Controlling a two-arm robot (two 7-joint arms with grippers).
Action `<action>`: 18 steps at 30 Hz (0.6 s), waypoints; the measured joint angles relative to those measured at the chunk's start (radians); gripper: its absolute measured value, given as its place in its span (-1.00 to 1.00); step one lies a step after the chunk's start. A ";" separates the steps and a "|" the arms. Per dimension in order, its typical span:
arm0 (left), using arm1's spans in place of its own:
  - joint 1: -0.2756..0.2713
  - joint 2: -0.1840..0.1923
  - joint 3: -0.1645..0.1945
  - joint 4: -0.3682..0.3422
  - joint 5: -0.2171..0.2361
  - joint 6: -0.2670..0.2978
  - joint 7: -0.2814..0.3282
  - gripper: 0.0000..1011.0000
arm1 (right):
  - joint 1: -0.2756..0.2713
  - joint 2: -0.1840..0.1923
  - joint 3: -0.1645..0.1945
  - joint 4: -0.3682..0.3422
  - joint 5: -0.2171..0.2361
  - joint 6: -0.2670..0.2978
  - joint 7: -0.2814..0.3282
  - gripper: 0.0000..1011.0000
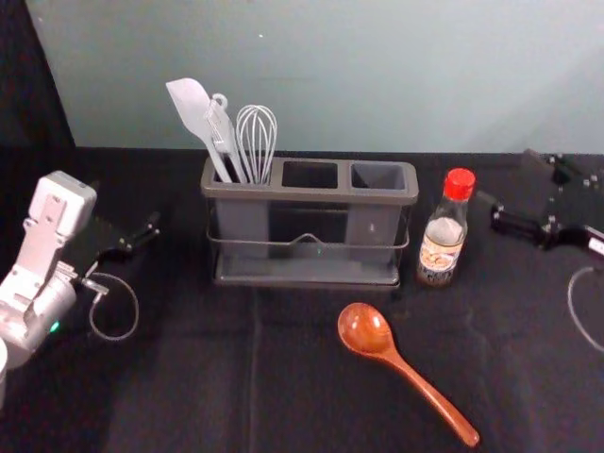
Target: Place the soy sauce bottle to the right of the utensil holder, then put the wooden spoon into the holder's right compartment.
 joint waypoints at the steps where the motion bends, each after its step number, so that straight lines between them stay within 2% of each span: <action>1: 0.000 0.000 0.000 0.000 0.000 0.000 0.000 0.99 | -0.013 0.006 0.007 -0.013 0.002 0.004 -0.005 0.99; 5: 0.000 0.000 0.000 0.000 0.000 0.000 0.000 0.99 | -0.069 0.035 0.034 -0.078 0.002 0.029 -0.027 0.99; 9: 0.000 0.000 0.000 0.000 0.000 0.000 0.000 0.99 | -0.099 0.054 0.028 -0.132 -0.020 0.066 -0.046 0.99; 12: 0.000 0.000 0.000 0.000 0.000 0.000 0.000 0.99 | -0.100 0.060 -0.011 -0.162 -0.040 0.111 -0.050 0.99; 17: 0.000 0.000 0.000 0.000 0.000 0.000 0.000 0.99 | -0.066 0.054 -0.089 -0.180 -0.062 0.195 -0.050 0.99; 18: 0.000 0.000 0.000 0.000 0.000 0.000 0.000 0.99 | -0.043 0.048 -0.122 -0.179 -0.072 0.231 -0.049 0.99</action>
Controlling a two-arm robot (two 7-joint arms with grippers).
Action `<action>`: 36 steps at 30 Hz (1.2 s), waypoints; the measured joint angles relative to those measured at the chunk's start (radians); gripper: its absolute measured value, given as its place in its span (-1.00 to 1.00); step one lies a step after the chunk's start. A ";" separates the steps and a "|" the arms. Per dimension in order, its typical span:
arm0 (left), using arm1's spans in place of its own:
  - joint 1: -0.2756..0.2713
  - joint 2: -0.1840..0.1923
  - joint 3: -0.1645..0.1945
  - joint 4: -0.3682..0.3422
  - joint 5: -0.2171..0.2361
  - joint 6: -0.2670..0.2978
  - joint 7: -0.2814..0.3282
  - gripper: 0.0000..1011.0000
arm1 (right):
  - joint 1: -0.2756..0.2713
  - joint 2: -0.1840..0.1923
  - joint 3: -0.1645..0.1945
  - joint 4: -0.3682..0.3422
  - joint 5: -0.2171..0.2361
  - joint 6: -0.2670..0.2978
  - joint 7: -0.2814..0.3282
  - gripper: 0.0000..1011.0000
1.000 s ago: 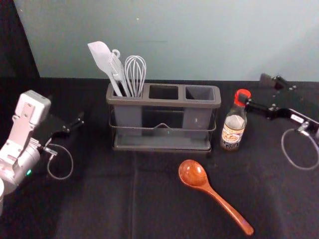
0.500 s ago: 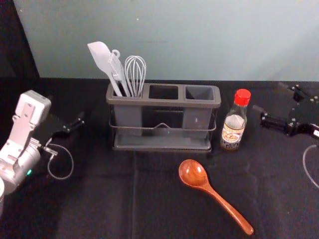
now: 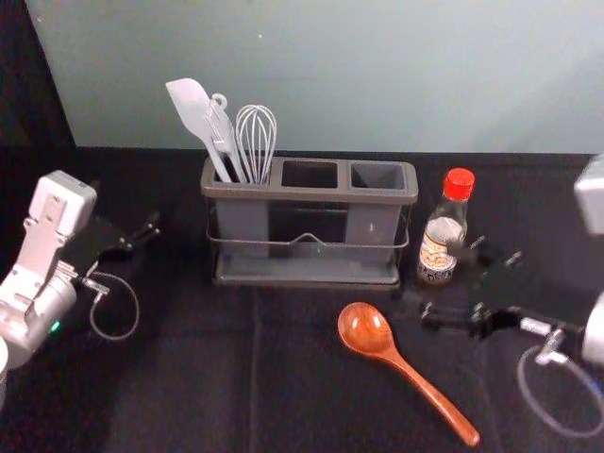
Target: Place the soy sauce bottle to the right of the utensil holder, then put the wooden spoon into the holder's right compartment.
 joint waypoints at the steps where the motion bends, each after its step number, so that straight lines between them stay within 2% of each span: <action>1: 0.000 0.000 0.000 0.000 0.000 0.000 0.000 0.99 | 0.026 -0.009 -0.035 0.008 -0.010 0.038 0.002 0.99; 4: 0.000 0.000 0.000 0.000 0.000 0.000 0.000 0.99 | 0.066 -0.025 -0.085 0.023 -0.023 0.097 0.002 0.99; 5: 0.000 0.000 0.000 0.000 0.000 0.000 0.000 0.99 | 0.091 -0.035 -0.114 0.035 -0.031 0.137 0.001 0.99; 8: 0.000 0.000 0.000 0.000 0.000 0.000 0.000 0.99 | 0.125 -0.050 -0.150 0.052 -0.041 0.184 0.001 0.99; 9: 0.000 0.000 0.000 0.000 0.000 0.000 0.000 0.99 | 0.148 -0.062 -0.174 0.066 -0.046 0.213 0.001 0.99; 14: 0.000 0.000 0.000 0.000 0.000 0.000 0.000 0.99 | 0.204 -0.101 -0.231 0.108 -0.066 0.292 -0.013 0.99; 24: 0.000 0.000 0.000 0.000 0.000 0.000 0.000 0.99 | 0.278 -0.164 -0.292 0.178 -0.122 0.367 -0.036 0.99; 36: 0.000 0.000 0.000 0.000 0.000 0.000 0.000 0.99 | 0.316 -0.215 -0.315 0.239 -0.169 0.395 -0.028 0.99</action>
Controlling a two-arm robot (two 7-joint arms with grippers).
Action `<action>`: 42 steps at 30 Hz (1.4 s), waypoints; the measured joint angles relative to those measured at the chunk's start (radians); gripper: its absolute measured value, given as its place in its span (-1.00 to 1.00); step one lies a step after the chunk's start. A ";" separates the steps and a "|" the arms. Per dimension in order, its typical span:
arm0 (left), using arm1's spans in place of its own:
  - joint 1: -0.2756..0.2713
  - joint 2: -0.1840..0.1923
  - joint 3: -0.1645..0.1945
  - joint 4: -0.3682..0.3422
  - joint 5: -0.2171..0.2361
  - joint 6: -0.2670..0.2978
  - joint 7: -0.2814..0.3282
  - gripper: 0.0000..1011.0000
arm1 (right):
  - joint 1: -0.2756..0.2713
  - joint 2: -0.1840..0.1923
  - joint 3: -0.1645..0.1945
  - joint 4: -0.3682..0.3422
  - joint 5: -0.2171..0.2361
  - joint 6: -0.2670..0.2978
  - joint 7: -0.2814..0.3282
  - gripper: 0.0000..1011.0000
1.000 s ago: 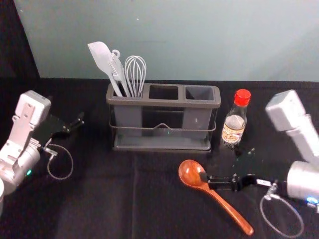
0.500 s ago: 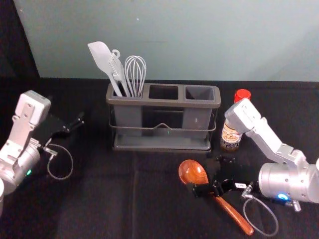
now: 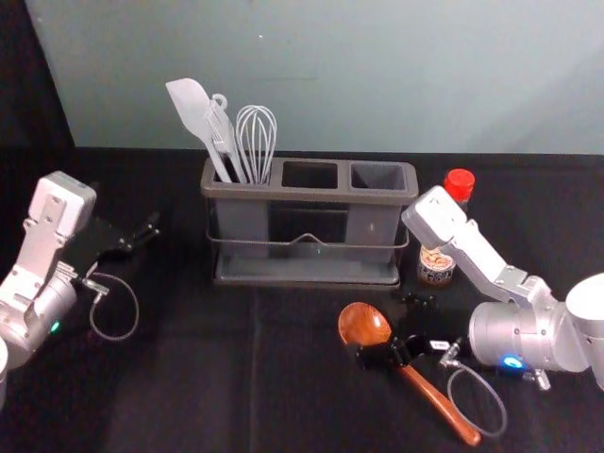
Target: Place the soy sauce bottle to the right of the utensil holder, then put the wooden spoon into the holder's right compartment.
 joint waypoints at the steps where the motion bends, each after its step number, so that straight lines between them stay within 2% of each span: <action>1: 0.000 0.000 0.000 0.000 0.000 0.000 0.000 0.99 | 0.002 -0.002 -0.001 0.002 -0.002 0.001 0.001 0.99; 10: 0.000 0.000 0.000 0.000 0.000 0.000 0.000 0.99 | 0.025 -0.034 -0.012 0.045 -0.041 0.006 0.016 0.99; 25: 0.000 0.000 0.000 0.000 0.000 0.000 0.000 0.99 | 0.033 -0.075 -0.014 0.098 -0.083 0.006 0.031 0.99; 42: 0.000 0.000 0.000 0.000 0.000 0.000 0.000 0.99 | 0.018 -0.100 0.005 0.117 -0.114 -0.011 0.031 0.99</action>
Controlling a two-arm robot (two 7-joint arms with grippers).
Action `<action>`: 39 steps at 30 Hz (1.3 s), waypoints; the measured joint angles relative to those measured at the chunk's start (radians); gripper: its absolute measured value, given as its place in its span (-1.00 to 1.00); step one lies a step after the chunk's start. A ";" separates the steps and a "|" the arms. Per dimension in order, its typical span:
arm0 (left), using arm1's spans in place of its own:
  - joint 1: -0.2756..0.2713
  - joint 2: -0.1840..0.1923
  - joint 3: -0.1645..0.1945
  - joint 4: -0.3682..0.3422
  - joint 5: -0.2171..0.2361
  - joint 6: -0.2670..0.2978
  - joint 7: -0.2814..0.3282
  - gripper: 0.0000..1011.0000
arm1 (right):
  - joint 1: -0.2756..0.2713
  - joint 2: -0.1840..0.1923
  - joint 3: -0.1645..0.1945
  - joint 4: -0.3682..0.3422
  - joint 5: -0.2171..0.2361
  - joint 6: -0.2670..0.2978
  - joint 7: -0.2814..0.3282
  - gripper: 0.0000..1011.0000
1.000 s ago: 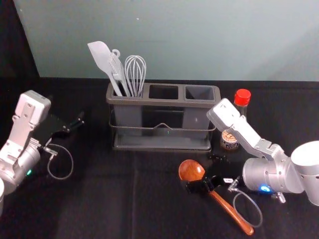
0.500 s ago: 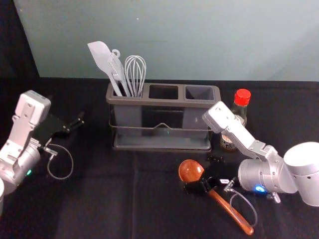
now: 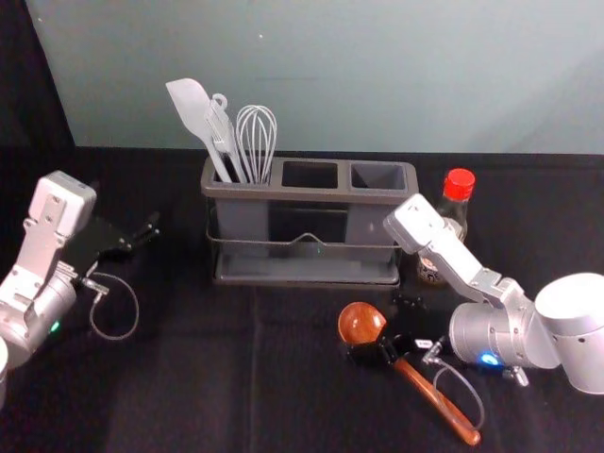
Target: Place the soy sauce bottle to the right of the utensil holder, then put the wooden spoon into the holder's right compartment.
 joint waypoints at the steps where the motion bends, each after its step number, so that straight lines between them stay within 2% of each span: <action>1: 0.000 0.000 0.000 0.000 0.000 0.000 0.000 0.99 | 0.000 0.000 0.000 0.000 0.000 0.000 0.000 0.99; 12: 0.000 0.000 0.000 0.000 0.000 0.000 0.000 0.99 | 0.002 0.003 -0.003 -0.003 0.002 0.002 0.000 0.96; 16: 0.000 0.000 0.000 0.000 0.000 0.000 0.000 0.99 | 0.002 0.003 -0.003 -0.003 0.002 0.002 0.000 0.81; 17: 0.000 0.000 0.000 0.000 0.000 0.000 0.000 0.99 | 0.002 0.003 -0.003 -0.004 0.002 0.003 0.000 0.72; 20: 0.000 0.000 0.000 0.000 0.000 0.000 0.000 0.99 | 0.003 0.003 -0.004 -0.004 0.002 0.003 0.000 0.66; 39: 0.000 0.000 0.000 0.000 0.000 0.000 0.000 0.99 | 0.003 0.005 -0.004 -0.005 0.003 0.004 -0.001 0.66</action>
